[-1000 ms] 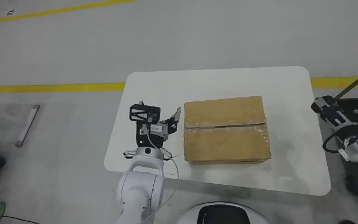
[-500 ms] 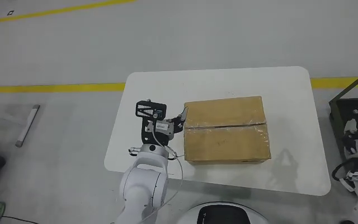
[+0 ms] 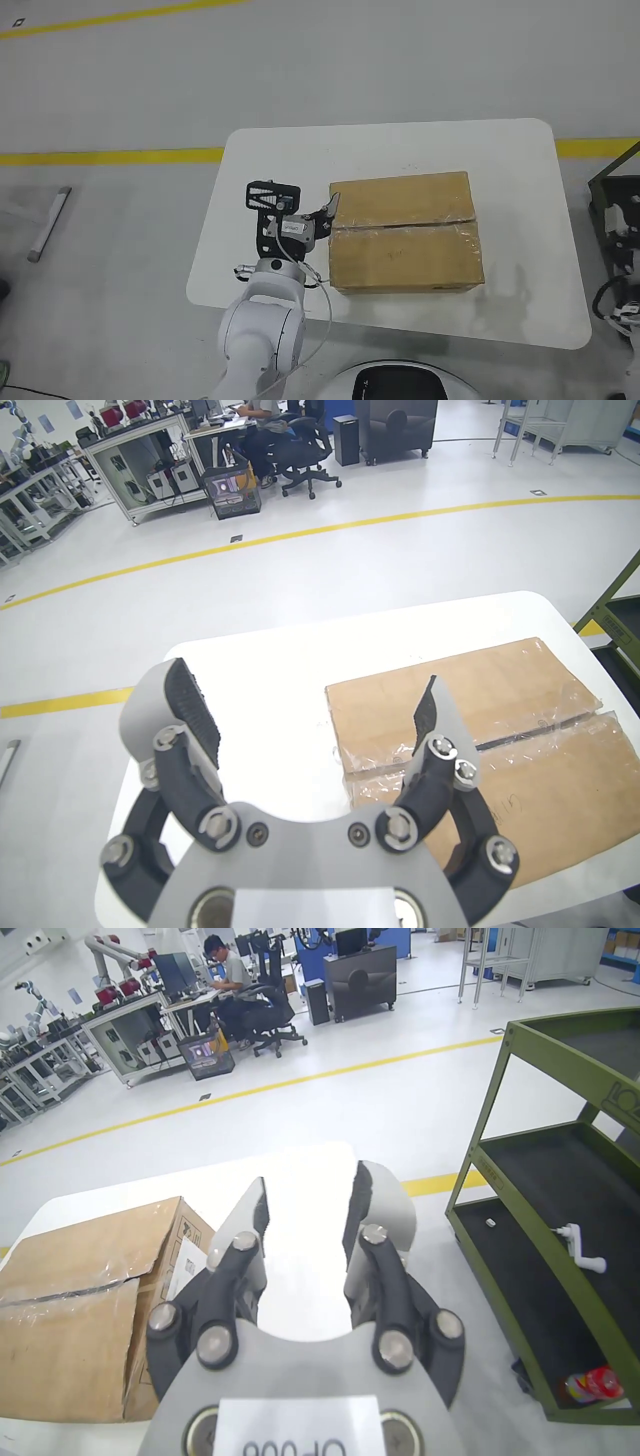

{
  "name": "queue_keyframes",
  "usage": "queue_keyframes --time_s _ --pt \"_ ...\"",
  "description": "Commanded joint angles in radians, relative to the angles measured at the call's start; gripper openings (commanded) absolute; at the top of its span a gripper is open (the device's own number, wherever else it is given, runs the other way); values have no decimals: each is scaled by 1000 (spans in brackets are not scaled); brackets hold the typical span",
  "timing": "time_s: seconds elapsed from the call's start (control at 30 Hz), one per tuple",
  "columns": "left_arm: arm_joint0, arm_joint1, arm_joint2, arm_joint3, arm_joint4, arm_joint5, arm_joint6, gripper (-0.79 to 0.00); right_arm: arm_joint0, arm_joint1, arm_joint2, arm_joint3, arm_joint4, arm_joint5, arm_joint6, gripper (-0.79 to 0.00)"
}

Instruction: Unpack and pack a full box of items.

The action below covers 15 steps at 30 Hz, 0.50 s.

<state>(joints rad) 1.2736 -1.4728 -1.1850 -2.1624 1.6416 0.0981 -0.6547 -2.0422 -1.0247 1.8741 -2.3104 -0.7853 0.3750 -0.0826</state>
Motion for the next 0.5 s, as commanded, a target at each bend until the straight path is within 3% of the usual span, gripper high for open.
queue_keyframes --time_s 0.0,0.2,0.33,0.47 --pt "0 0 0 0 0 0 0 0 0 0 0 0 0 0 0 -304" --pt "0 0 0 0 0 0 0 0 0 0 0 0 0 0 0 -61" --pt "0 0 0 0 0 0 0 0 0 0 0 0 0 0 0 -3" --pt "0 0 0 0 0 0 0 -1 0 0 0 0 0 0 0 -1"
